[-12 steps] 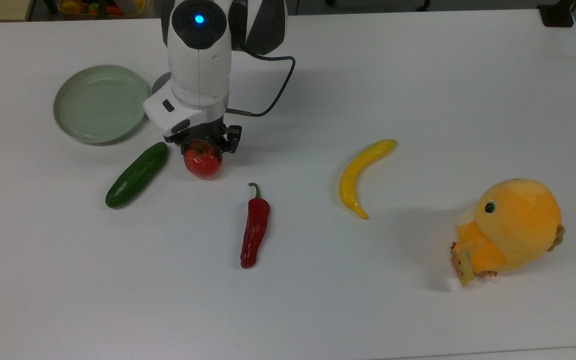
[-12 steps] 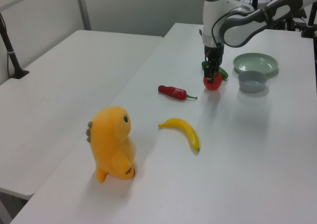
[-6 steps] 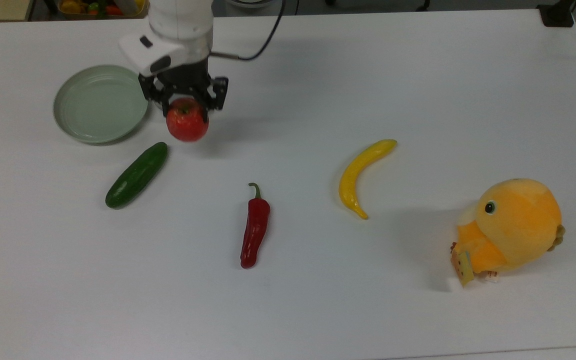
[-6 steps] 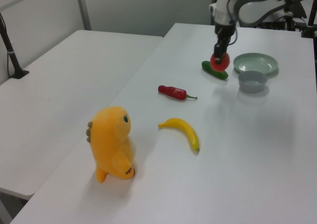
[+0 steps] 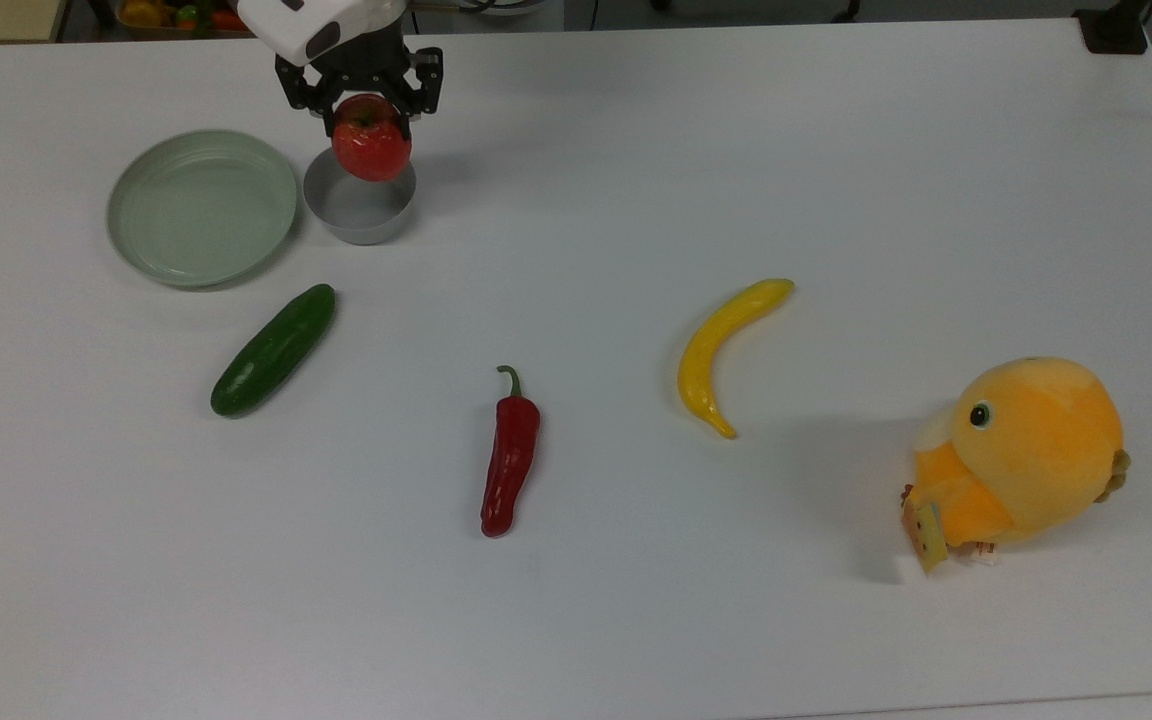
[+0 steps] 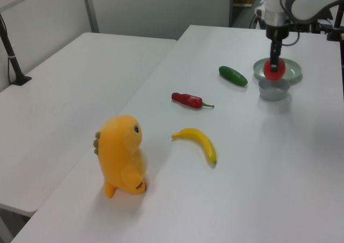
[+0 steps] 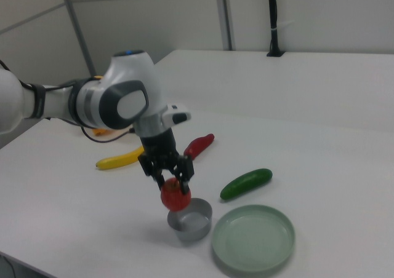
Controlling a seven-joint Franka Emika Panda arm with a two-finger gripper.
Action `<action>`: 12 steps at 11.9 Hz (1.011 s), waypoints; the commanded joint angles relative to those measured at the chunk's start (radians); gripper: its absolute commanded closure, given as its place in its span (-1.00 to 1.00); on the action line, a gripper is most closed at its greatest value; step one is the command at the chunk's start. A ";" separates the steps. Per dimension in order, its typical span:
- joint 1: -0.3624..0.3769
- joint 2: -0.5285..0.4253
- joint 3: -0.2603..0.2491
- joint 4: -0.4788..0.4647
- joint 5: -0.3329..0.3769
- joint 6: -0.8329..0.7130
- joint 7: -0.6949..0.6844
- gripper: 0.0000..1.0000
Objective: Put the red apple in the bowl
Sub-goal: 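Lift the red apple and carry it over the grey bowl, then lower the apple into the grey bowl and open the gripper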
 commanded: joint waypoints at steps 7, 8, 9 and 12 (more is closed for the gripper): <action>-0.010 0.081 -0.023 -0.015 0.017 0.049 -0.062 0.60; -0.010 0.081 -0.023 -0.015 0.017 0.049 -0.060 0.41; -0.010 0.081 -0.023 -0.015 0.017 0.048 -0.059 -0.36; -0.009 0.079 -0.023 -0.014 0.017 0.048 -0.057 -1.00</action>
